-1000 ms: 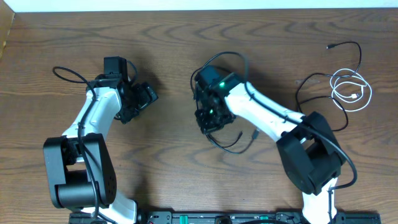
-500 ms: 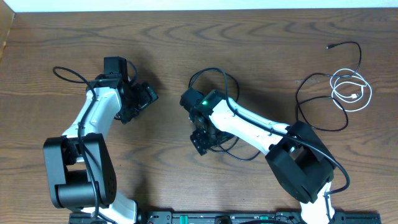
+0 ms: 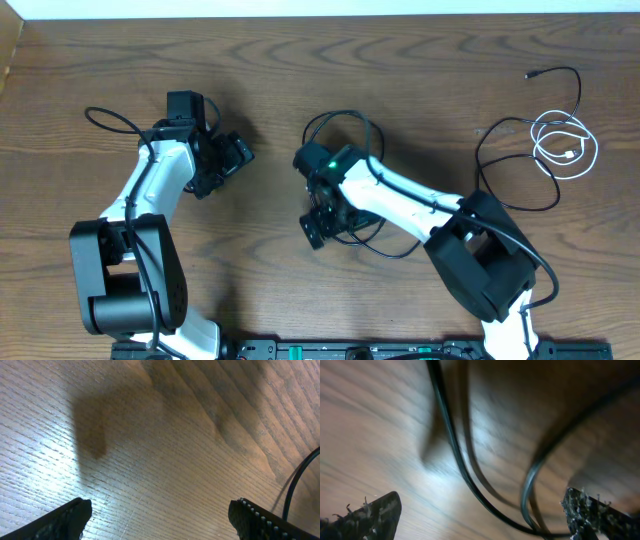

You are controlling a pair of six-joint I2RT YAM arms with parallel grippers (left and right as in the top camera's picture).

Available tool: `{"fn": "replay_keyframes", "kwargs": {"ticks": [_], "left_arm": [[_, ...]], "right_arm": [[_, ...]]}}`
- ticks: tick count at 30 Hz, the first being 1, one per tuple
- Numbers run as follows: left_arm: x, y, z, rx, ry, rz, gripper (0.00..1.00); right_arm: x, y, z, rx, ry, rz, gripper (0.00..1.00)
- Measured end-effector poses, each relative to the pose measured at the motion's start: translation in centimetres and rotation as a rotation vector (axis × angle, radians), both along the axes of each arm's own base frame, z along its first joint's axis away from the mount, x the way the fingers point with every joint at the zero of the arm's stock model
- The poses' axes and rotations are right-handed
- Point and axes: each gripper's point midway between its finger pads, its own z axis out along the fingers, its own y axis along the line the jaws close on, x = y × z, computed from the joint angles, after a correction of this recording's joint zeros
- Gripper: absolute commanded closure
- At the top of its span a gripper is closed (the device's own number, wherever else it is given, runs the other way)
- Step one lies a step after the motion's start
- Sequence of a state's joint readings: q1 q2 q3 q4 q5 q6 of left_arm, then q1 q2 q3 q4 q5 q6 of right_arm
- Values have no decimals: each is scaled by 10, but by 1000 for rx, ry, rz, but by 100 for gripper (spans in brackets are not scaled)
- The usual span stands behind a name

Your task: Untangle cables

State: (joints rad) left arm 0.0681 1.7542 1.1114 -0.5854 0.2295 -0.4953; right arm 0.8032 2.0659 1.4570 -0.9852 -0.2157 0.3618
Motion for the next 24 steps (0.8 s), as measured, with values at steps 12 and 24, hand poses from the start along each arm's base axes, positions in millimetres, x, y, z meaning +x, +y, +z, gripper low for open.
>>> {"fn": "replay_keyframes", "kwargs": {"ticks": [12, 24], "left_arm": [[0, 0, 0, 0, -1, 0, 7], [0, 0, 0, 0, -2, 0, 7]], "right_arm": [[40, 10, -2, 20, -127, -233, 1], [44, 10, -10, -5, -145, -286, 99]]}}
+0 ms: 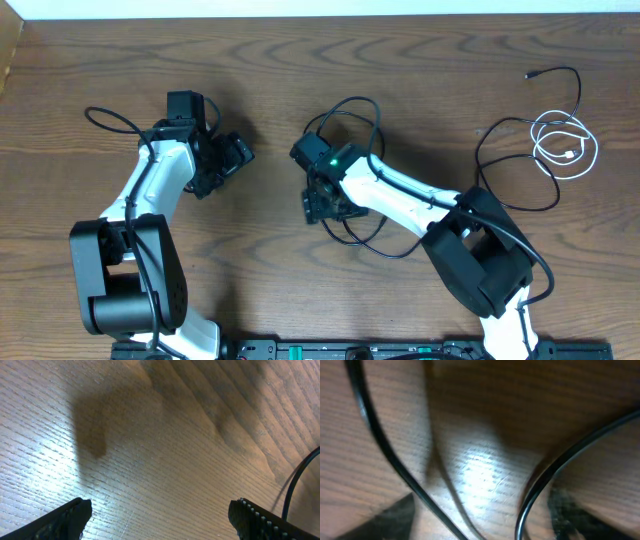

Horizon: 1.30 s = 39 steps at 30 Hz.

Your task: Untangle cables

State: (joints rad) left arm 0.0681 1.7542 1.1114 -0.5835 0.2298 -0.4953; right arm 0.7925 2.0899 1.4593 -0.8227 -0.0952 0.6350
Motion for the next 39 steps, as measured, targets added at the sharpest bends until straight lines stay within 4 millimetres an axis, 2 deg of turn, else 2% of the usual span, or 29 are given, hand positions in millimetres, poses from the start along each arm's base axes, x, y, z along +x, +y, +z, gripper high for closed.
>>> {"fn": "replay_keyframes", "kwargs": {"ticks": [8, 14, 17, 22, 26, 39], "left_arm": [[0, 0, 0, 0, 0, 0, 7], [0, -1, 0, -7, -1, -5, 7], [3, -8, 2, -37, -20, -41, 7], [7, -24, 8, -113, -61, -120, 7], [7, -29, 10, -141, -70, -146, 4], [7, -42, 15, -213, -82, -173, 3]], "right_arm": [[7, -5, -3, 40, 39, -16, 99], [5, 4, -2, 159, 93, 112, 99], [8, 6, 0, 245, 127, 160, 99], [27, 15, 19, 491, 129, 230, 99], [37, 16, 32, 606, 119, 253, 99], [40, 36, 47, 728, 69, 338, 99]]}}
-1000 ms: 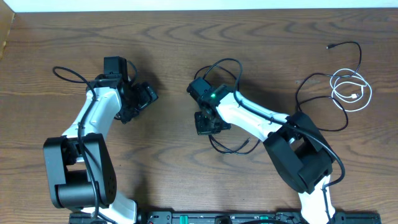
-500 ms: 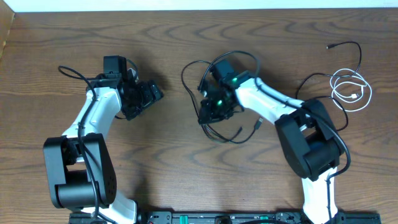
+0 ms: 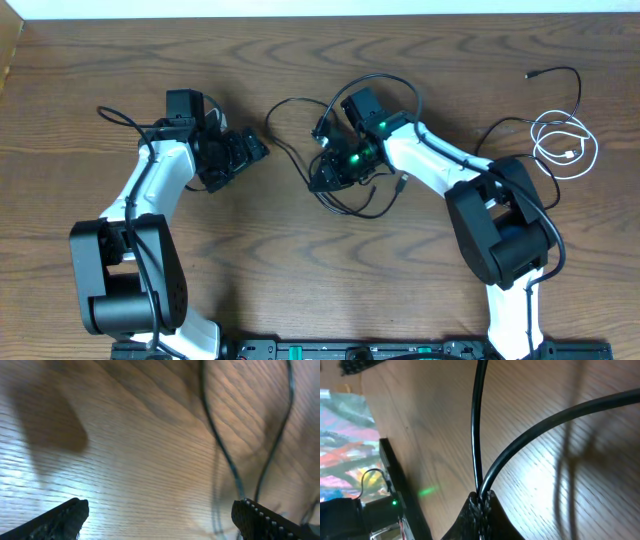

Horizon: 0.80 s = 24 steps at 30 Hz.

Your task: Untangle cables

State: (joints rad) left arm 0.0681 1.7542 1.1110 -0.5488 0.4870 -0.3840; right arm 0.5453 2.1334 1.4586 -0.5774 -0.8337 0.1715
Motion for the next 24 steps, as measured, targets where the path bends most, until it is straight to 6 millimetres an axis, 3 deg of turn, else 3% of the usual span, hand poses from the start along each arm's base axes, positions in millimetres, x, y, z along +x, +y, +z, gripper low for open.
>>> {"fn": "replay_keyframes", "kwargs": {"ticks": [12, 20, 24], "left_arm": [[0, -21, 11, -130, -17, -40, 4], [1, -14, 6, -71, -13, -29, 4], [5, -21, -3, -49, -18, -50, 4]], "right_arm": [[8, 18, 19, 126, -29, 12, 99], [8, 25, 22, 141, -46, 18, 99], [3, 29, 21, 134, -49, 30, 99]]}}
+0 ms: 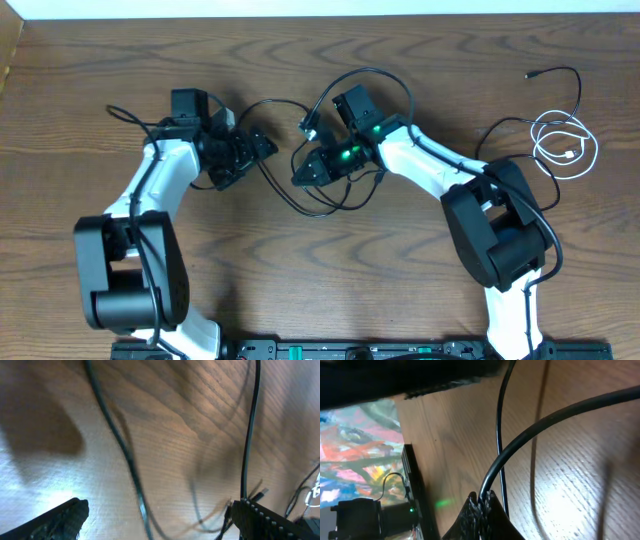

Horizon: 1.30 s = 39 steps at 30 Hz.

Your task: Untangle cables

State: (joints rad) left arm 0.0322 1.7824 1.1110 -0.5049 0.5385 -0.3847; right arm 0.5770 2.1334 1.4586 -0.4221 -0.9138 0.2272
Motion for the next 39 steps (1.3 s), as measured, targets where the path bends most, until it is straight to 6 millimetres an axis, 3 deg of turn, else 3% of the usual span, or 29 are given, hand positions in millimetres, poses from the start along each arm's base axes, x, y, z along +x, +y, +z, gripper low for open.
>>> {"fn": "replay_keyframes", "kwargs": {"ticks": [6, 8, 11, 13, 24, 28, 32, 39], "left_arm": [[2, -24, -23, 11, 20, -57, 13], [2, -28, -25, 12, 21, -61, 31], [2, -29, -26, 14, 19, -63, 74], [1, -29, -26, 14, 23, -60, 81], [-7, -37, -24, -36, 55, -72, 89], [-8, -39, -23, -52, 58, -76, 89], [-8, -41, -21, -66, 59, -80, 88], [-8, -42, -21, -69, 59, -81, 89]], "right_arm": [[-6, 6, -4, -24, -14, 9, 99], [-7, 6, -6, -37, -17, 8, 99], [-5, 6, -8, -49, -24, 2, 99], [-5, 5, -9, -52, -27, 0, 99], [3, 7, -37, -66, -30, -7, 99], [6, 8, -45, -64, -34, -10, 80], [9, 7, -44, -55, -50, -11, 67], [3, 12, -40, 18, -55, 53, 66]]}}
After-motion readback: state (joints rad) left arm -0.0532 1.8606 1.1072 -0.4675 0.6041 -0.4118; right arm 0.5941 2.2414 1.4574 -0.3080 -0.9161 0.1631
